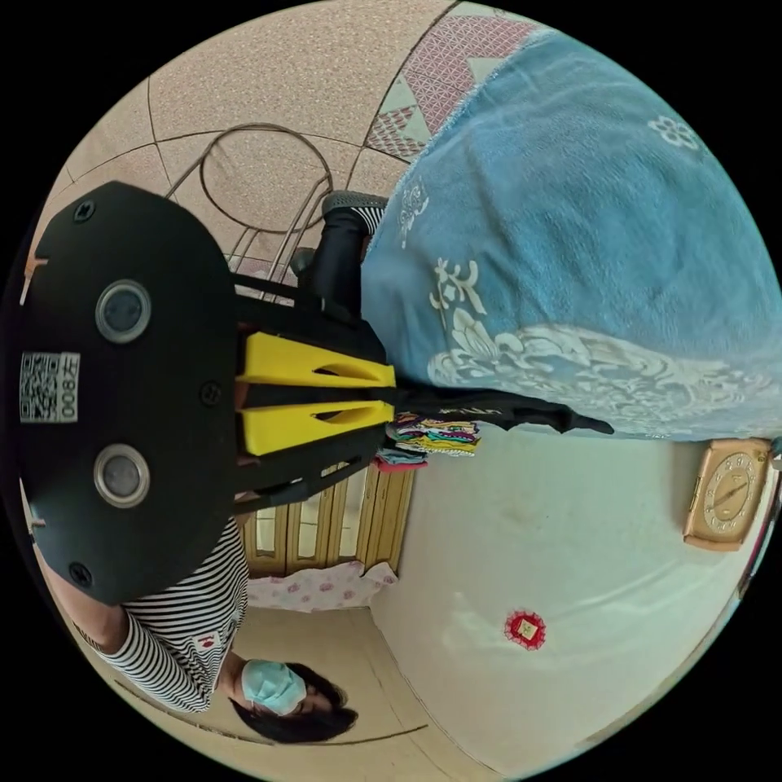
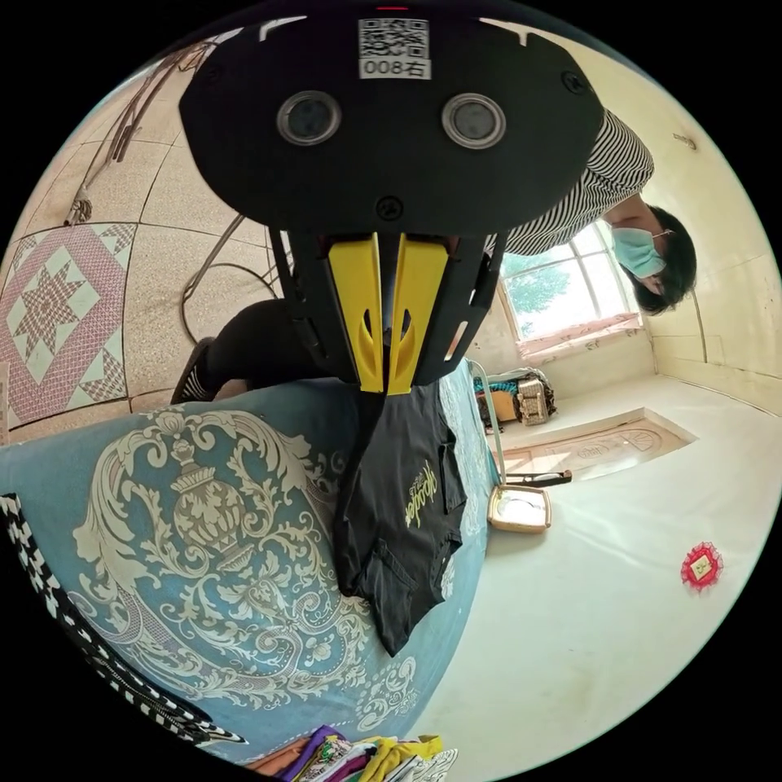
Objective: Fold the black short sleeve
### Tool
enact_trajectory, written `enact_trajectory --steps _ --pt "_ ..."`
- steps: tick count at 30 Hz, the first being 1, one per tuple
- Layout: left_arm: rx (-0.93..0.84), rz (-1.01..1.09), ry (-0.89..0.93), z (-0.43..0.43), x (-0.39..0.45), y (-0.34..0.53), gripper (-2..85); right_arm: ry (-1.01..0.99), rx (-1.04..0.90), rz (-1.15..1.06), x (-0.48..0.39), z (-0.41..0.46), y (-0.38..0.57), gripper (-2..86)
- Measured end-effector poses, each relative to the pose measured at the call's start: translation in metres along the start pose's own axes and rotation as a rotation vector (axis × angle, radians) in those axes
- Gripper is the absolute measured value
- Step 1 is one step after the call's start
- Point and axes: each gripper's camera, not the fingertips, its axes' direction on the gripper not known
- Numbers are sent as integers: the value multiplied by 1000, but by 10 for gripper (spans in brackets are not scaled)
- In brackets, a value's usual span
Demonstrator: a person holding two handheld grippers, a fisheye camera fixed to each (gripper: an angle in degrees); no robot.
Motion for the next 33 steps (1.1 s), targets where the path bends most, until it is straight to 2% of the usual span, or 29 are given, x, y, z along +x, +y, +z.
enact_trajectory --steps 8,14,26,33 --pt "8 208 89 0 77 -14 26 -108 44 -84 4 -21 5 5" --pt "57 292 146 -6 104 -13 25 -168 70 -159 7 -55 4 5" --pt "90 264 113 -20 81 24 24 -245 55 -189 43 -88 29 4" --pt "84 234 81 -1 51 -9 24 -262 52 -127 61 -88 13 4"
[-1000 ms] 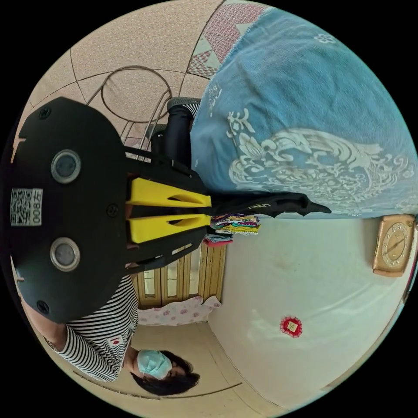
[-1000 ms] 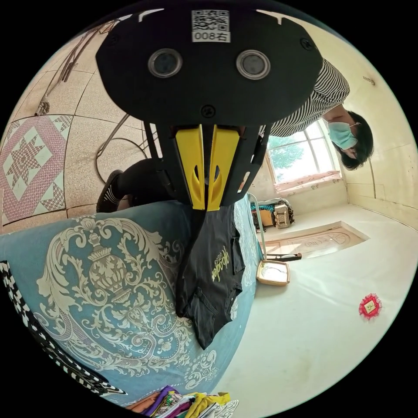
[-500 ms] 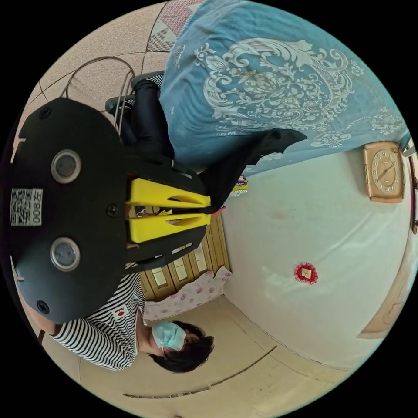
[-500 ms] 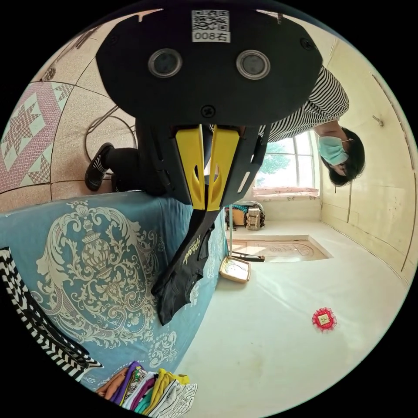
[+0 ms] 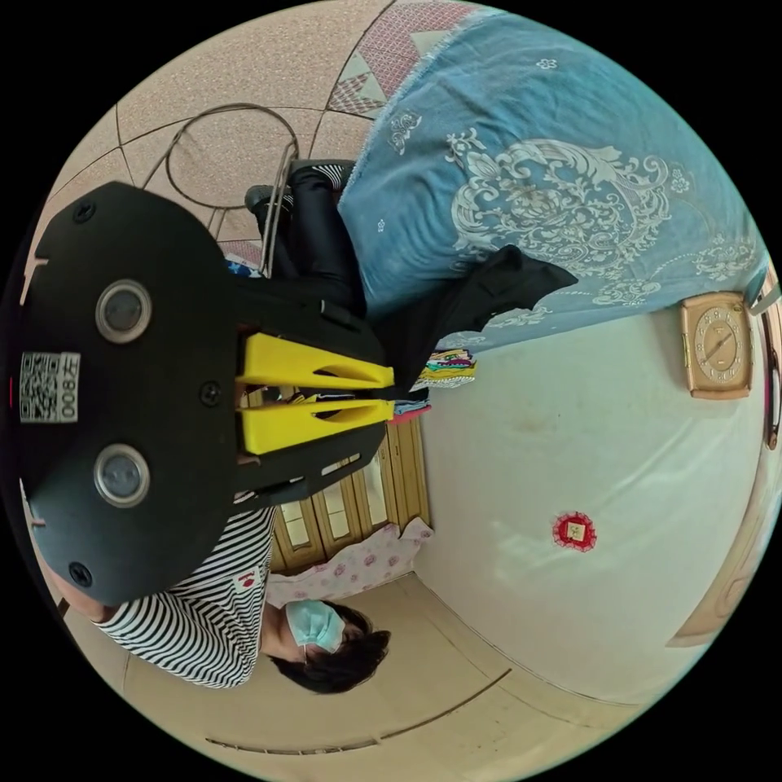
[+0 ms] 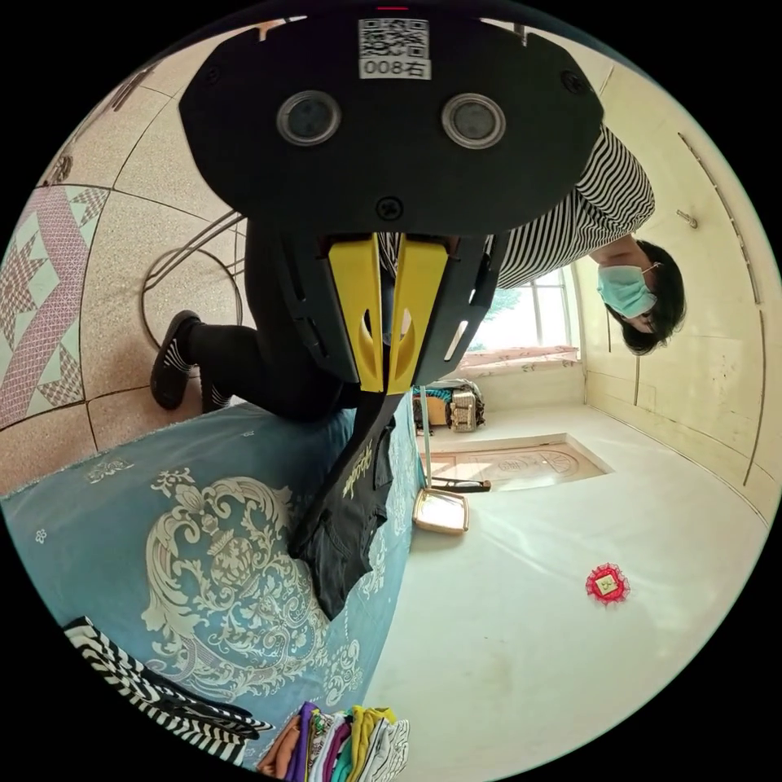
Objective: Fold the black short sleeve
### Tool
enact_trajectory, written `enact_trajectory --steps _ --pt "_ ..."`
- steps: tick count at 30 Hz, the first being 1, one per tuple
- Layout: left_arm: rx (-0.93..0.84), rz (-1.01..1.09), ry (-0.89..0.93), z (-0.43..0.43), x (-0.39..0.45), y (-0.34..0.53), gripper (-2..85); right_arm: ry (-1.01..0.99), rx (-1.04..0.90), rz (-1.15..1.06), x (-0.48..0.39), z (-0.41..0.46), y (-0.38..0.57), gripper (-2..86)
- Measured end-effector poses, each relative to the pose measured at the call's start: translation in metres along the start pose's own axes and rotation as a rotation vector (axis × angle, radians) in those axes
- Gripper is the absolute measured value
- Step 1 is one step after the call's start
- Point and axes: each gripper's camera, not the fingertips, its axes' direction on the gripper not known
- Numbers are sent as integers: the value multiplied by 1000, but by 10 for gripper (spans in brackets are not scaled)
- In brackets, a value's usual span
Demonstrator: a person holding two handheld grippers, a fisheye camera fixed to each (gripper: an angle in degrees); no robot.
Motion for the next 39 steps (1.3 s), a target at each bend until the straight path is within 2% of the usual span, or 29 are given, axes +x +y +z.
enact_trajectory --steps 9,17,23,34,39 --pt "-15 64 -28 69 -44 -113 24 21 -10 -47 -30 5 -109 5" --pt "-33 38 -164 177 -134 -288 25 85 -52 -87 -64 42 -307 6" --pt "-25 19 -244 243 -213 -375 26 133 -92 -78 -74 80 -434 5" --pt "10 -69 -401 330 -377 -433 51 204 -137 -25 -84 143 -573 10" --pt "86 -15 -366 344 -409 -426 78 251 -64 -52 -110 157 -588 23"
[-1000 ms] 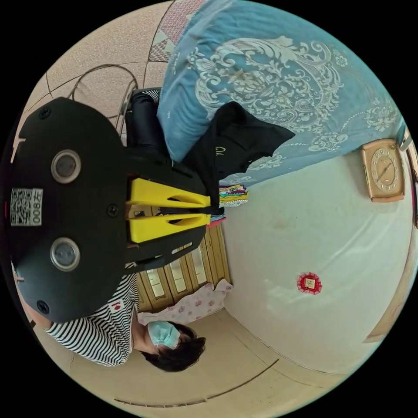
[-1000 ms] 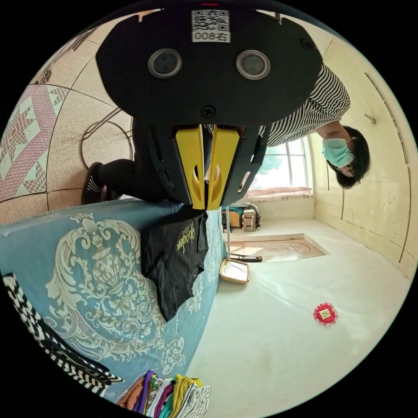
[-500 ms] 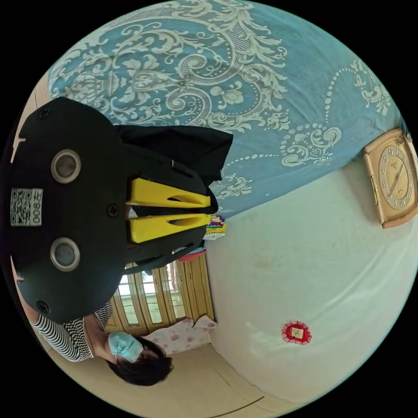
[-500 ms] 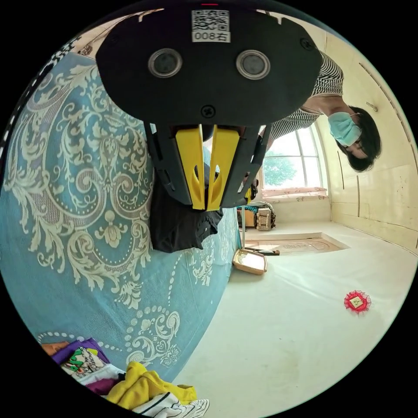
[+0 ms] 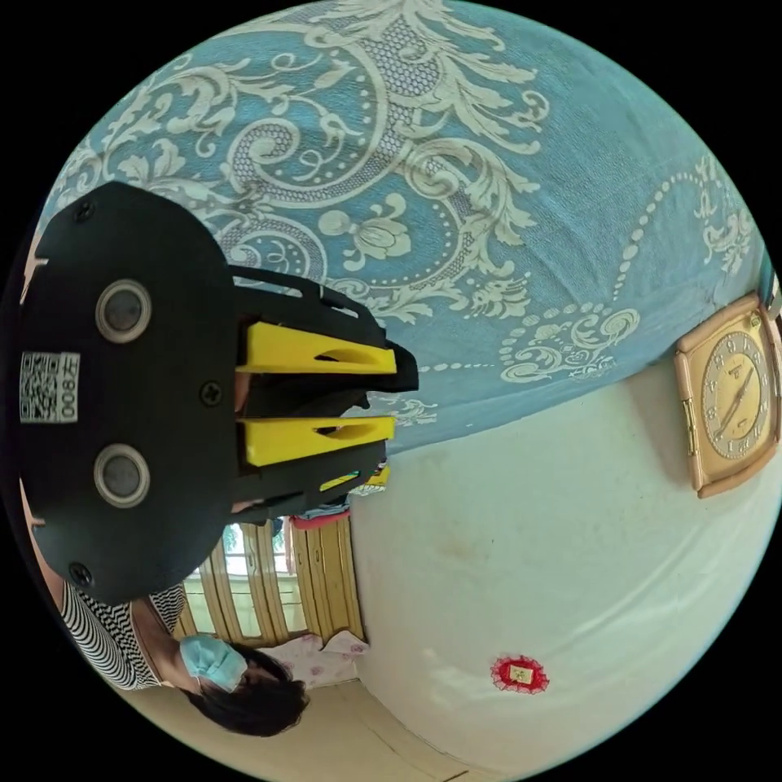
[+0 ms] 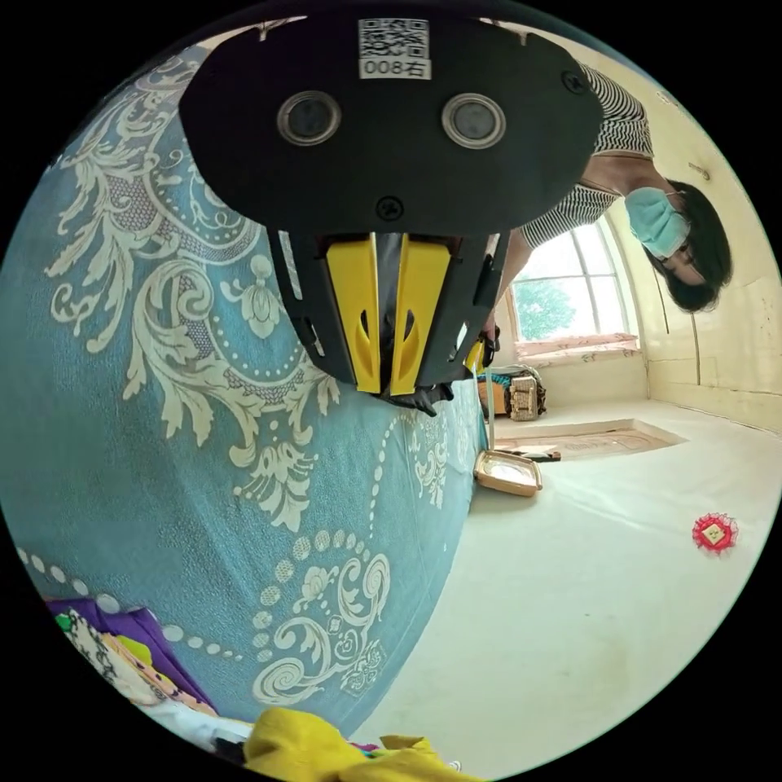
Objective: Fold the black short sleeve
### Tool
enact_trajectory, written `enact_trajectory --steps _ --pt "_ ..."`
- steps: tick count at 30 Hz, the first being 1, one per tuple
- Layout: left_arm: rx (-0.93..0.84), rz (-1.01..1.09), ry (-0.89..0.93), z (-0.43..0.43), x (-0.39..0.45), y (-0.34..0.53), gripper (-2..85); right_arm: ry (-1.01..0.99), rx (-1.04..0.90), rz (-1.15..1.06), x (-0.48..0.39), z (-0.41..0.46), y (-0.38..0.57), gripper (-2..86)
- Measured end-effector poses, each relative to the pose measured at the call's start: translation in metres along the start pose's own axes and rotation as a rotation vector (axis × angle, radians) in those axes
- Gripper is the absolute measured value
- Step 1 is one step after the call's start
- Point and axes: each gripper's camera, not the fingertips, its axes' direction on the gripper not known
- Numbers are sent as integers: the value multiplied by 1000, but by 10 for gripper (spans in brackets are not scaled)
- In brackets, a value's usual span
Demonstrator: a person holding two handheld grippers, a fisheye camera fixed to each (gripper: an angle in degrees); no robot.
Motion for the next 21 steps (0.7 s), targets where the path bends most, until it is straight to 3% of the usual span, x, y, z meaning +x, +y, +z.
enact_trajectory --steps 3,6,8,13,21 --pt "7 58 -1 20 0 18 80 116 86 -55 -34 -6 2 30" --pt "-152 118 -20 76 7 47 78 189 109 -183 -86 7 8 35" --pt "-311 155 -58 135 9 68 75 287 -15 -324 -137 50 10 30" --pt "-469 269 -185 233 13 91 71 499 -292 -532 -212 156 9 14" --pt "-558 297 -338 332 -8 109 50 792 -397 -732 -282 237 14 2"
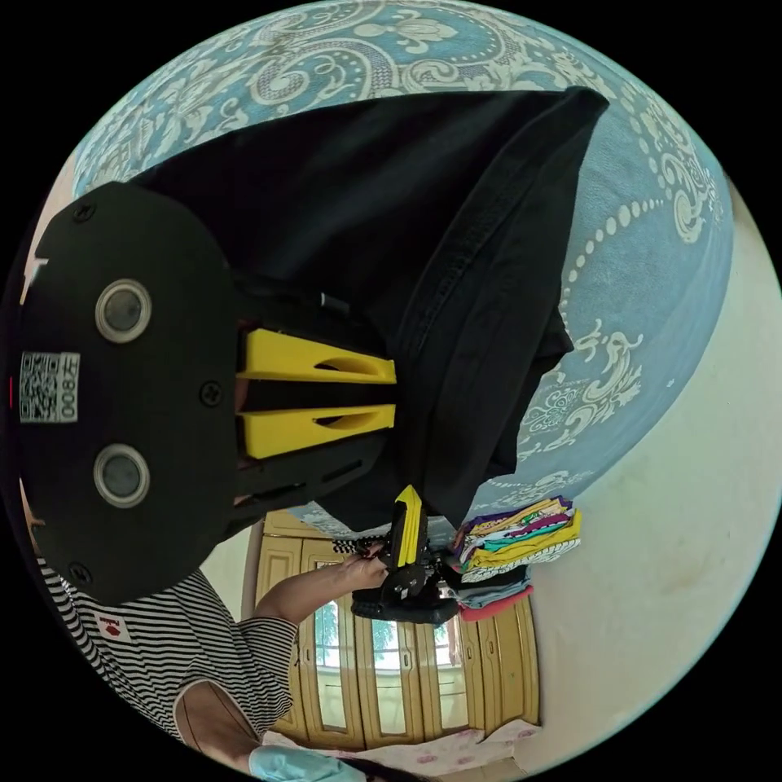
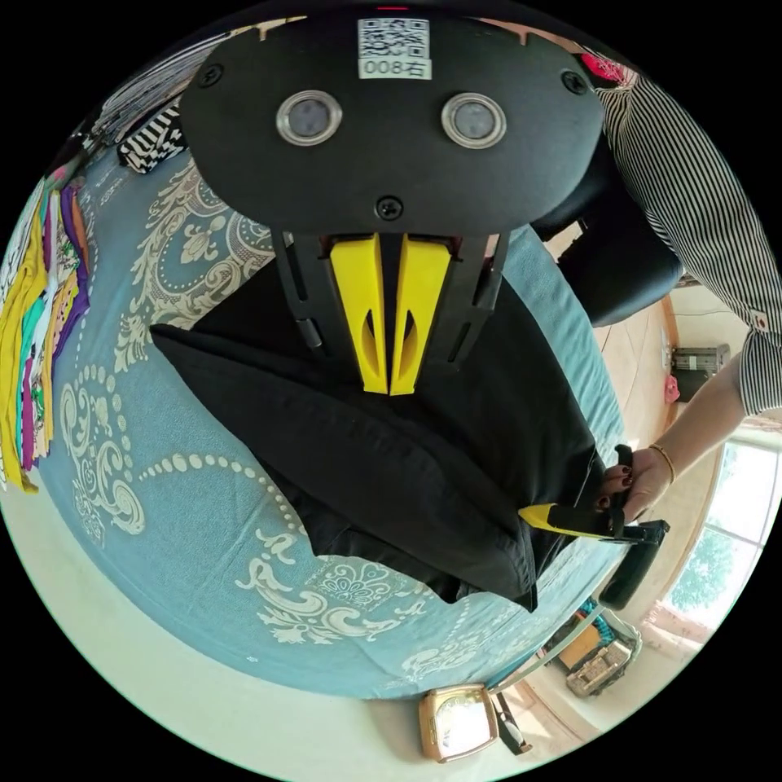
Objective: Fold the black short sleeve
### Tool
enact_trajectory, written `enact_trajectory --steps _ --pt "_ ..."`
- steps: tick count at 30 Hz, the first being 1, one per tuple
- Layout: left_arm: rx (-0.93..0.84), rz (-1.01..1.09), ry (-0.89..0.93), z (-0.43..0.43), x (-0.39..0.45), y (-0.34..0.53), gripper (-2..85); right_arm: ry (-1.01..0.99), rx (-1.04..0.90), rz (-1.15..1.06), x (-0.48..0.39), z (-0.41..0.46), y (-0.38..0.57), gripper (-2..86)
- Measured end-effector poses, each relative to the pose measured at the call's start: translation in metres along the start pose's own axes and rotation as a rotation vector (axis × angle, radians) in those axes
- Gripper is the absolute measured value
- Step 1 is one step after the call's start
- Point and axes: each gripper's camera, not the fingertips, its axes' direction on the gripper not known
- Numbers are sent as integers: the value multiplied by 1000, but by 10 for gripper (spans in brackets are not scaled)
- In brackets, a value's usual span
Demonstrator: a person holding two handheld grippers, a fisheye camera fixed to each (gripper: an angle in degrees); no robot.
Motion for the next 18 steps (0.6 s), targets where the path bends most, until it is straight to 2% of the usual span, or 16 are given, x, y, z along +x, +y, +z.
enact_trajectory --steps 9,18 --pt "43 67 -76 51 17 -55 30 36 99 28 3 -51 -46 -4" --pt "187 109 -117 73 24 -117 24 112 188 52 28 -86 -103 -4"
